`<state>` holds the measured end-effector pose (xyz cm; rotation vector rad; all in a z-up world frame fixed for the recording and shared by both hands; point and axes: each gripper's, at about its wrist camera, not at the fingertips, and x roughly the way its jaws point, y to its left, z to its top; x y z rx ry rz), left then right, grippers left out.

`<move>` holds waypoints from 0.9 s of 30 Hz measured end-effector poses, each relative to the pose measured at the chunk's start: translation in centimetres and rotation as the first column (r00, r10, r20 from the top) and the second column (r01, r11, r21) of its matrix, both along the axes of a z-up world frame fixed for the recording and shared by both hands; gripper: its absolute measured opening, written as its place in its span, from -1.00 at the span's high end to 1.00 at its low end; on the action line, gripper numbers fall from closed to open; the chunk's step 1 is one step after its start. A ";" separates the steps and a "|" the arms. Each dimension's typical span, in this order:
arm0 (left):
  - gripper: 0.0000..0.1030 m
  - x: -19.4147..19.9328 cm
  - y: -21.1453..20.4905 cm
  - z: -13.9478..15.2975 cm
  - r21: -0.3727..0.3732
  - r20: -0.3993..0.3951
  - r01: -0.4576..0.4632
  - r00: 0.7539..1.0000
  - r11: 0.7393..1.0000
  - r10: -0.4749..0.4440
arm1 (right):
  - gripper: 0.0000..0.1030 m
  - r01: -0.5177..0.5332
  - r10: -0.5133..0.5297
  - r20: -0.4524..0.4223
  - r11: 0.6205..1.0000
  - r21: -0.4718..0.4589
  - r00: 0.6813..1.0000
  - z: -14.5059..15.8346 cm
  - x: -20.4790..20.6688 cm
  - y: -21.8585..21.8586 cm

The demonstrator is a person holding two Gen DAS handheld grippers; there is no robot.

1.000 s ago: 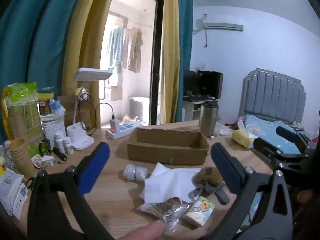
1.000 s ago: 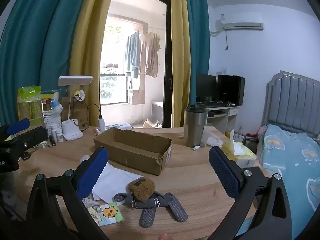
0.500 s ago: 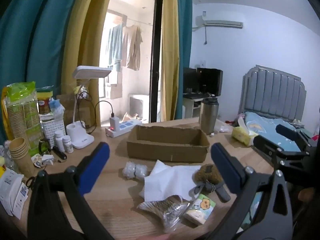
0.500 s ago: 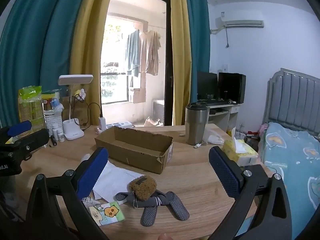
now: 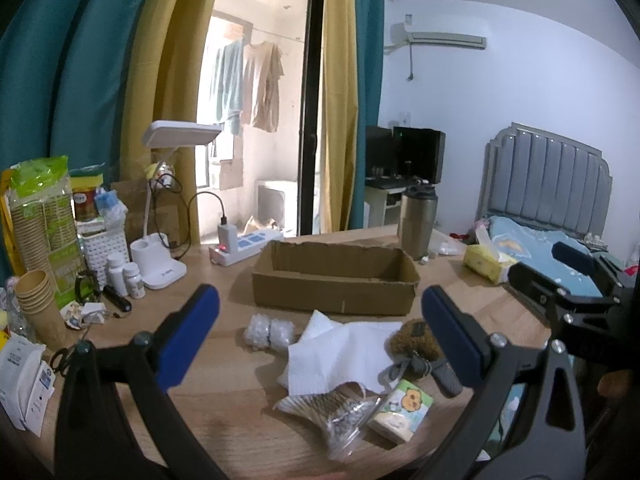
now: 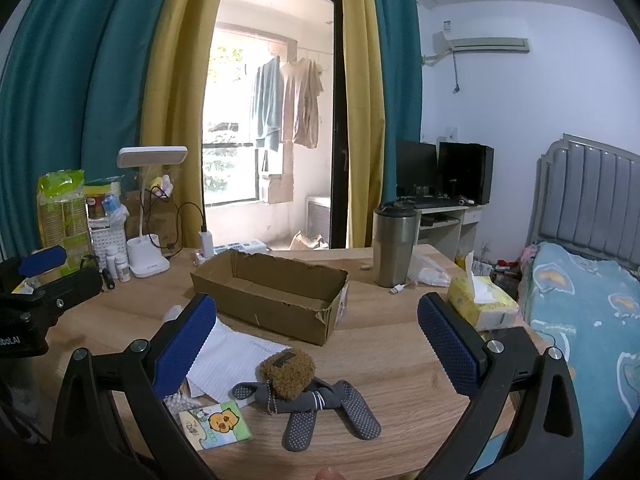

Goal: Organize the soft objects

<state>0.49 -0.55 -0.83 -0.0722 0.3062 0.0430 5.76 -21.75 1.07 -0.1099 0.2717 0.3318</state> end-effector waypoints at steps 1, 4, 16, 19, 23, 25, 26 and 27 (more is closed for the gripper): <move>-0.98 0.0 0.0 0.0 -0.002 0.001 -0.001 1.000 1.000 0.001 | -0.99 -0.001 0.001 -0.001 1.000 0.000 1.000 0.0 0.0 0.0; -0.98 0.0 0.0 -0.1 -0.005 0.001 -0.005 1.000 1.000 0.005 | -0.99 -0.002 0.002 -0.002 1.000 0.000 1.000 -0.1 0.0 0.0; -0.97 0.2 0.2 -0.2 -0.023 -0.009 0.021 1.000 1.000 -0.021 | -0.99 0.000 0.000 -0.005 1.000 -0.001 1.000 -0.3 0.0 0.0; -0.97 0.3 0.4 -0.1 -0.033 -0.010 0.023 1.000 0.999 -0.023 | -0.99 -0.002 0.002 -0.004 1.000 -0.002 1.000 -0.2 0.0 0.1; -0.97 0.4 0.6 -0.2 -0.043 -0.019 0.034 0.999 0.999 -0.034 | -0.99 -0.003 0.003 -0.005 1.000 -0.003 1.000 -0.2 0.0 0.1; -0.97 0.4 0.5 -0.2 -0.036 -0.018 0.028 0.999 0.999 -0.029 | -0.99 -0.002 0.002 -0.004 1.000 -0.003 1.000 -0.2 0.0 0.1; -0.97 0.4 0.4 -0.2 -0.033 -0.016 0.027 0.999 0.999 -0.028 | -0.99 -0.002 0.002 -0.004 1.000 -0.002 1.000 -0.2 0.0 0.0; -0.97 0.3 0.4 -0.2 -0.029 -0.013 0.021 1.000 0.999 -0.021 | -0.99 -0.001 0.001 -0.005 1.000 -0.002 1.000 -0.2 0.0 0.1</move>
